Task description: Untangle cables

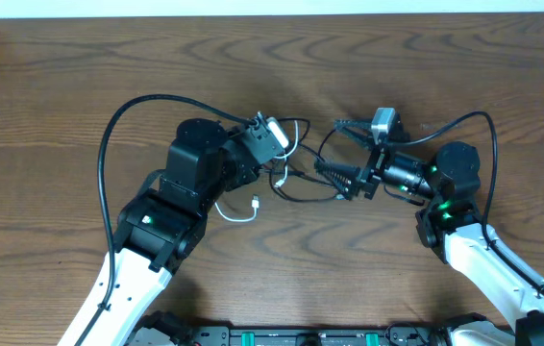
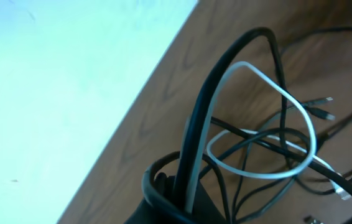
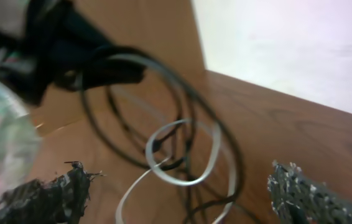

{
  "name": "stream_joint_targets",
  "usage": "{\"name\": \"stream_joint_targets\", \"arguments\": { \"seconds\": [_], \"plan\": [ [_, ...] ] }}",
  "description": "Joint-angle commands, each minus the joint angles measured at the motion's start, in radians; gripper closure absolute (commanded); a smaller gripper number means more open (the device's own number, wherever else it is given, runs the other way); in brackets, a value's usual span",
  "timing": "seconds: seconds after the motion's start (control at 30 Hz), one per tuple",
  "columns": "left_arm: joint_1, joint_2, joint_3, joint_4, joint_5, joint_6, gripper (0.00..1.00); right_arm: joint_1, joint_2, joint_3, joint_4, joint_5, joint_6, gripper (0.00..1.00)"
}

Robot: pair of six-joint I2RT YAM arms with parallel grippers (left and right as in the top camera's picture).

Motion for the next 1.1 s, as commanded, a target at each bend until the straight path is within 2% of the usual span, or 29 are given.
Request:
{"name": "stream_joint_targets", "arguments": {
  "seconds": [0.0, 0.13, 0.3, 0.37, 0.53, 0.6, 0.63, 0.7, 0.73, 0.77, 0.93, 1.07],
  "plan": [
    [-0.011, -0.010, 0.019, 0.019, 0.000, 0.032, 0.93, 0.015, 0.000, 0.007, 0.004, -0.117, -0.023, 0.08],
    [-0.029, -0.003, 0.019, 0.034, 0.072, 0.033, 0.92, 0.060, 0.000, 0.007, 0.032, -0.130, -0.063, 0.07],
    [-0.081, 0.019, 0.019, 0.050, 0.078, 0.033, 0.93, 0.130, 0.000, 0.007, 0.040, -0.076, -0.179, 0.10],
    [-0.123, 0.029, 0.019, 0.060, 0.078, 0.033, 0.93, 0.151, 0.000, 0.007, 0.037, 0.004, -0.182, 0.11],
    [-0.176, 0.036, 0.019, 0.079, 0.078, 0.032, 0.93, 0.176, 0.000, 0.007, 0.063, 0.011, -0.182, 0.14],
    [-0.185, 0.038, 0.019, 0.082, 0.078, 0.032, 0.92, 0.194, 0.000, 0.007, 0.063, 0.011, -0.182, 0.26],
    [-0.184, 0.038, 0.019, 0.082, 0.077, 0.032, 0.93, 0.198, 0.000, 0.007, 0.063, 0.011, -0.182, 0.39],
    [-0.183, 0.038, 0.019, 0.082, 0.066, 0.032, 0.93, 0.200, 0.000, 0.007, 0.061, 0.011, -0.181, 0.78],
    [-0.183, 0.038, 0.019, 0.082, 0.046, 0.032, 0.93, 0.199, 0.000, 0.007, 0.058, 0.011, -0.181, 0.94],
    [-0.183, 0.038, 0.019, 0.082, 0.016, 0.032, 0.93, 0.197, 0.000, 0.007, 0.058, 0.011, -0.181, 0.99],
    [-0.182, 0.038, 0.019, 0.069, -0.104, 0.032, 0.93, 0.182, 0.000, 0.007, 0.080, 0.011, -0.180, 0.99],
    [-0.182, 0.038, 0.019, 0.039, -0.111, 0.032, 0.92, 0.133, 0.000, 0.007, 0.160, 0.039, -0.119, 0.99]
  ]
}}
